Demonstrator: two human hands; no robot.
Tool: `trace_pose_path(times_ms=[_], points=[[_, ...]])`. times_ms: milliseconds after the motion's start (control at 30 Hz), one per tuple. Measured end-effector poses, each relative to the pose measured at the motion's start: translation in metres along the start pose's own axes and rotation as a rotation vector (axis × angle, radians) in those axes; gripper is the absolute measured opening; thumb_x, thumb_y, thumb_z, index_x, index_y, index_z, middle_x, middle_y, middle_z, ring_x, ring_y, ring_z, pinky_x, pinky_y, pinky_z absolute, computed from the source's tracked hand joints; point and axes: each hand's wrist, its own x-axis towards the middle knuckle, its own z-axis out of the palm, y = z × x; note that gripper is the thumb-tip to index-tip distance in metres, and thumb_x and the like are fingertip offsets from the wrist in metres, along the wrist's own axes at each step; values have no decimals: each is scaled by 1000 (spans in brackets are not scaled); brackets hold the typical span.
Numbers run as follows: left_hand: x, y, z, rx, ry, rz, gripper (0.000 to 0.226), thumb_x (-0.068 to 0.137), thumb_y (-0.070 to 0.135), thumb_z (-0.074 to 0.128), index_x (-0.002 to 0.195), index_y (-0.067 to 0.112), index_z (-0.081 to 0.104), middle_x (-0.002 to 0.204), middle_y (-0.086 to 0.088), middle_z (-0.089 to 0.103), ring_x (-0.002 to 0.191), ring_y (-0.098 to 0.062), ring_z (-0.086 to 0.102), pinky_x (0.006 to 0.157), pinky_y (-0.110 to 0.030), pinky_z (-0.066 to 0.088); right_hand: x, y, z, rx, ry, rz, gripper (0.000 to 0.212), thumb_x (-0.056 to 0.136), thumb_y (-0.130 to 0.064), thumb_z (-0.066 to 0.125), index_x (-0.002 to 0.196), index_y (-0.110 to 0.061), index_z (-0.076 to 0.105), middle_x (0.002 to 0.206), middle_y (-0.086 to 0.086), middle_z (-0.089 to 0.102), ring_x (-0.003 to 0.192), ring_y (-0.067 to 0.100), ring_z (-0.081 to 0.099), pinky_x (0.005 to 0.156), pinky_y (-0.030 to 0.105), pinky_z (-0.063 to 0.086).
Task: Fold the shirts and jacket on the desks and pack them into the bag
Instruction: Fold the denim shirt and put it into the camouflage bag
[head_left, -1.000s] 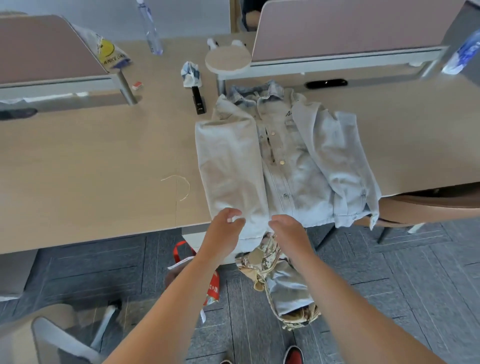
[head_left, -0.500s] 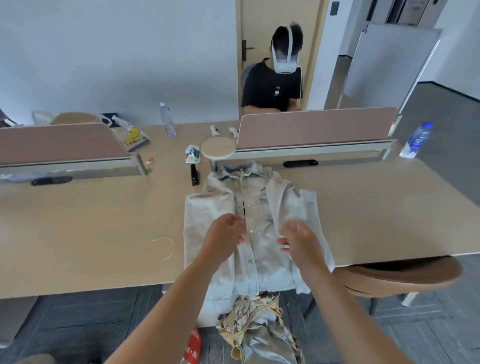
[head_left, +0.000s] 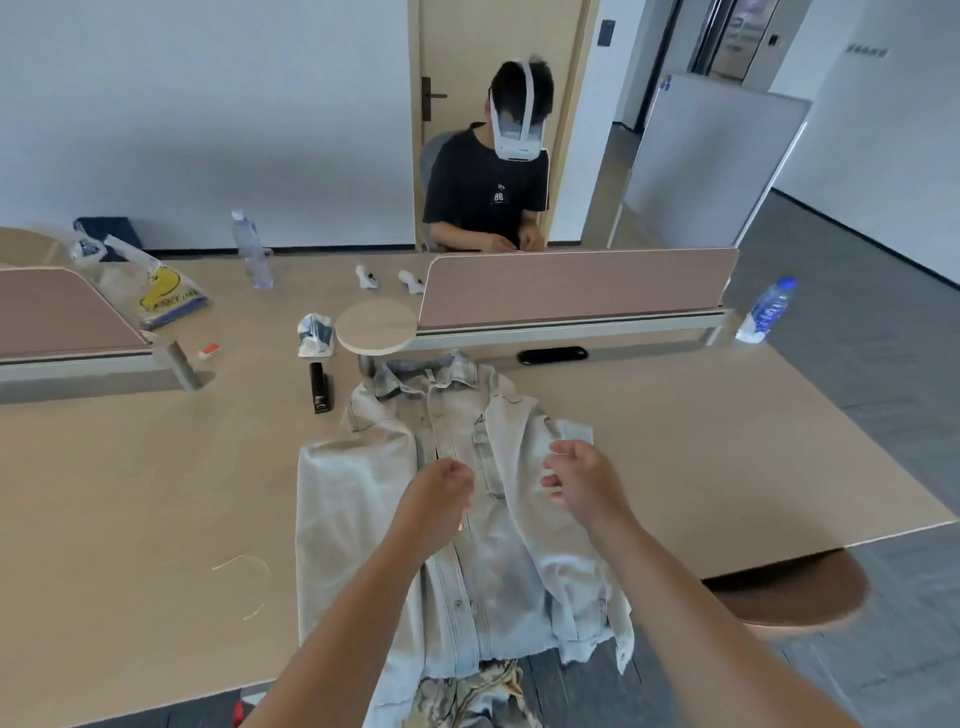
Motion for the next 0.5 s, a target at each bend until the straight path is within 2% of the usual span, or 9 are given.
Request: trace_pose_path(times_ms=[100, 167, 233, 300, 367, 433, 500], points=[[30, 6, 9, -10, -30, -47, 20, 95, 13, 43, 90, 4, 60, 88, -15, 67, 72, -22, 55, 63, -34, 40, 26, -2, -7, -36, 40, 27, 18, 92, -16, 58, 110, -16, 63, 93, 2, 69, 79, 15, 69, 77, 39, 58], [46, 13, 18, 21, -43, -42, 21, 96, 15, 45, 95, 7, 64, 94, -15, 71, 74, -24, 61, 65, -34, 45, 43, -2, -15, -44, 52, 41, 15, 93, -16, 58, 107, -16, 64, 92, 3, 68, 77, 15, 68, 70, 35, 57], [63, 19, 27, 27, -38, -8, 22, 97, 21, 49, 101, 8, 66, 93, -12, 73, 82, -28, 69, 74, -40, 55, 61, -5, -24, -67, 67, 34, 6, 93, -16, 59, 97, -16, 63, 87, 4, 67, 74, 15, 66, 64, 32, 54], [80, 26, 40, 43, -36, 13, 23, 96, 25, 50, 102, 10, 67, 92, -9, 73, 85, -29, 71, 81, -44, 58, 86, -4, -33, -81, 69, 40, 3, 92, -18, 61, 91, -16, 63, 85, 4, 66, 71, 16, 64, 63, 32, 53], [97, 32, 55, 11, -60, -30, 18, 94, 19, 49, 94, 11, 65, 88, -9, 69, 77, -24, 68, 72, -39, 54, 114, 1, -43, -117, 52, 54, 9, 86, -23, 64, 90, -15, 65, 84, 4, 68, 73, 19, 65, 68, 37, 55], [111, 32, 71, -10, -65, -87, 14, 87, 15, 44, 81, 13, 57, 81, -11, 59, 68, -17, 63, 64, -36, 41, 140, 10, -52, -177, 40, 60, 12, 83, -25, 61, 88, -15, 66, 82, 3, 70, 75, 23, 65, 74, 42, 57], [125, 32, 95, 15, -38, -116, 16, 88, 15, 43, 82, 11, 57, 82, -8, 64, 70, -18, 66, 62, -33, 42, 173, 22, -65, -237, 7, 52, 9, 86, -21, 57, 85, -16, 64, 83, 3, 69, 77, 24, 64, 67, 38, 53]])
